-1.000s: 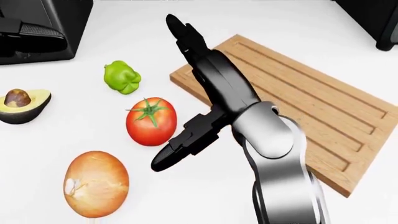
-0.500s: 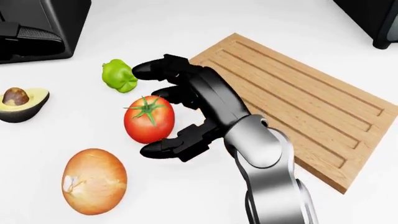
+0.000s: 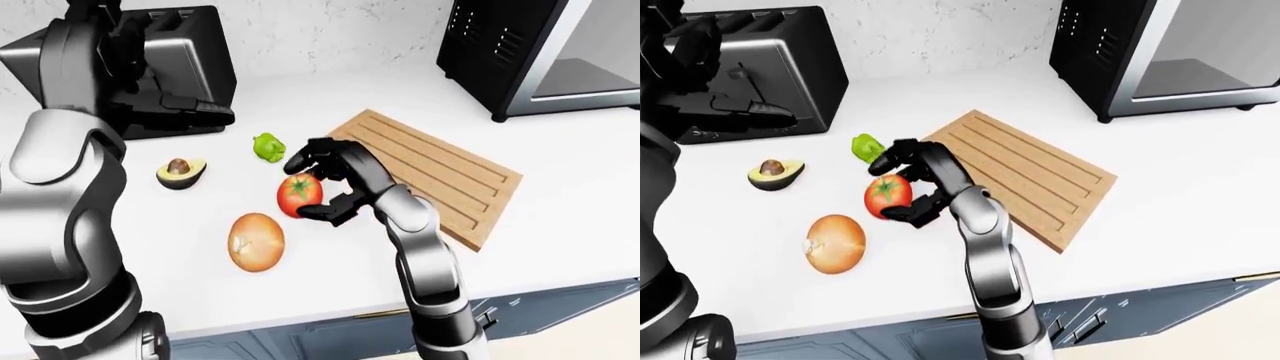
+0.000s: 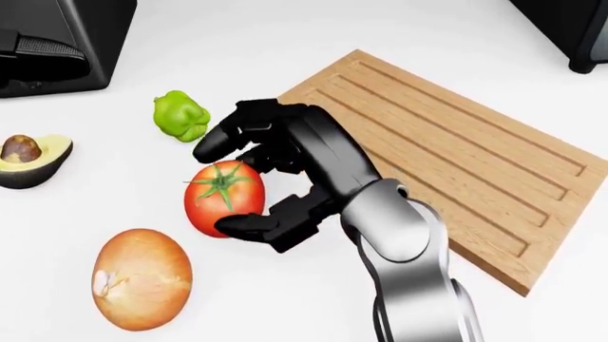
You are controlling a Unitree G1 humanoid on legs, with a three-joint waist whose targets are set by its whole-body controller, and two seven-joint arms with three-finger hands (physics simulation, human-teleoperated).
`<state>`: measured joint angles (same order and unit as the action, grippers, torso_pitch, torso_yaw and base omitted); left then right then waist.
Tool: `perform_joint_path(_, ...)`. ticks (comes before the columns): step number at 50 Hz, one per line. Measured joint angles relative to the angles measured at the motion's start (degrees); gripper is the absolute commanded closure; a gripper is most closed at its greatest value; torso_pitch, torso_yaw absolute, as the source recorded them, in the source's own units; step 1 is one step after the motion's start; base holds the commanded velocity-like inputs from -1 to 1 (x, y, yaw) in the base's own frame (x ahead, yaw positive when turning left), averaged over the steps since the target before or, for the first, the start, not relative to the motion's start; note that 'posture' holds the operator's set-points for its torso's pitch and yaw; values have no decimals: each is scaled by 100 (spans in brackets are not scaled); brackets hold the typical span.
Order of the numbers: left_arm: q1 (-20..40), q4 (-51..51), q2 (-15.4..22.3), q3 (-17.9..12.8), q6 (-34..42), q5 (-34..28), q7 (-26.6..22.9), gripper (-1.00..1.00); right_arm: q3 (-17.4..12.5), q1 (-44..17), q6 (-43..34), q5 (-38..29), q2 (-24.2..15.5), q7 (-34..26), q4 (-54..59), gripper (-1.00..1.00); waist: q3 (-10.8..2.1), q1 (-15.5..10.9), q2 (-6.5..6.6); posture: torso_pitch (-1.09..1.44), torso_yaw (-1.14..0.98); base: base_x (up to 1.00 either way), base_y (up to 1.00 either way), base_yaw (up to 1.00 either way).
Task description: Place the avocado, onion, tomato and bell pepper on the cutting board.
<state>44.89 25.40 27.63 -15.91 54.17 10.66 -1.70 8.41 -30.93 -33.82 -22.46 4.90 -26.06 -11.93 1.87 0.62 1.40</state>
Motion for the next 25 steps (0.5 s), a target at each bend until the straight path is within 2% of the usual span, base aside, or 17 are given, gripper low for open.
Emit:
perform_joint_path(7,-21,29,-11,21,6,17,11,-100,11,-2,-84,-71,-18,-54,-104,46,22,-3,12,0,0,0,0,0)
perform_joint_path(10,-8,26,9,5,23,28,12,-100,-1,-70,-152,-102,-45,-92,-96,48,37,2,16,0,0,0,0,0)
perform_joint_path(25,58,-60,30,12,-11,21,33,-100,-513,-827,-1089,-319,-733,-516,-996,53,57,-36,-27,0,0,0,0,0)
